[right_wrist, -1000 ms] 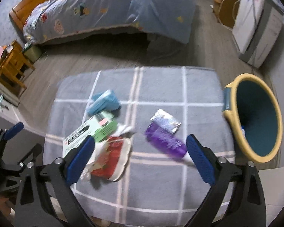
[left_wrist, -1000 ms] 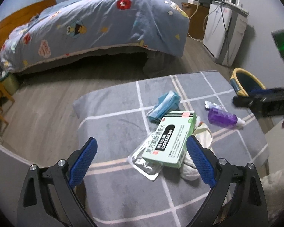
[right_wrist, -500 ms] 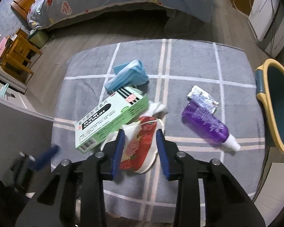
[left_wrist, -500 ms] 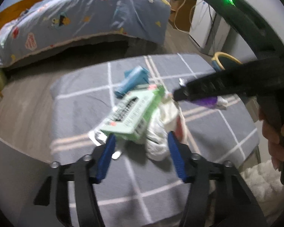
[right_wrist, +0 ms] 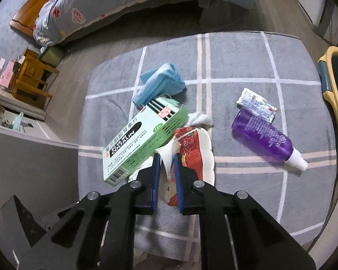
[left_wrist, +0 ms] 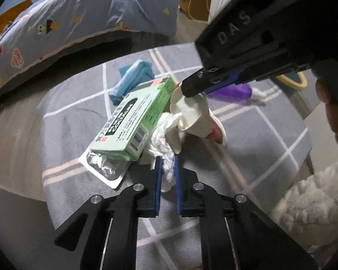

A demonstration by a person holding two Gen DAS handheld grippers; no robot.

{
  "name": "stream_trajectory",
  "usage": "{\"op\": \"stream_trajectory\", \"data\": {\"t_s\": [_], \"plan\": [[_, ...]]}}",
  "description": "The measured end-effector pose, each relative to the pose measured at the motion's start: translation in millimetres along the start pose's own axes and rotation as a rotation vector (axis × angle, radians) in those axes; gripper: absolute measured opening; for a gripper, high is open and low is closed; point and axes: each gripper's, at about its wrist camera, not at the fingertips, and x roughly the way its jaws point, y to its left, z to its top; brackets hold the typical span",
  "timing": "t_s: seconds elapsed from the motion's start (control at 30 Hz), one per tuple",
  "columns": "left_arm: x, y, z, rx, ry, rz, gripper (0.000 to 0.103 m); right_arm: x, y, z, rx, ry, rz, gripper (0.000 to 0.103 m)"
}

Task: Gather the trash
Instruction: 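Carry the red-white wrapper and white tissue over the bin with both tools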

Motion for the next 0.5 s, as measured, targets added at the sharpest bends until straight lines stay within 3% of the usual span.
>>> {"op": "stream_trajectory", "data": {"t_s": [0.3, 0.5], "plan": [[-32, -17, 17, 0.086, -0.107, -0.036, 0.010, -61, -23, 11, 0.023, -0.123, -0.006, 0.012], [-52, -25, 42, 0.092, -0.189, -0.063, 0.010, -109, -47, 20, 0.044, -0.228, -0.018, 0.012]]}}
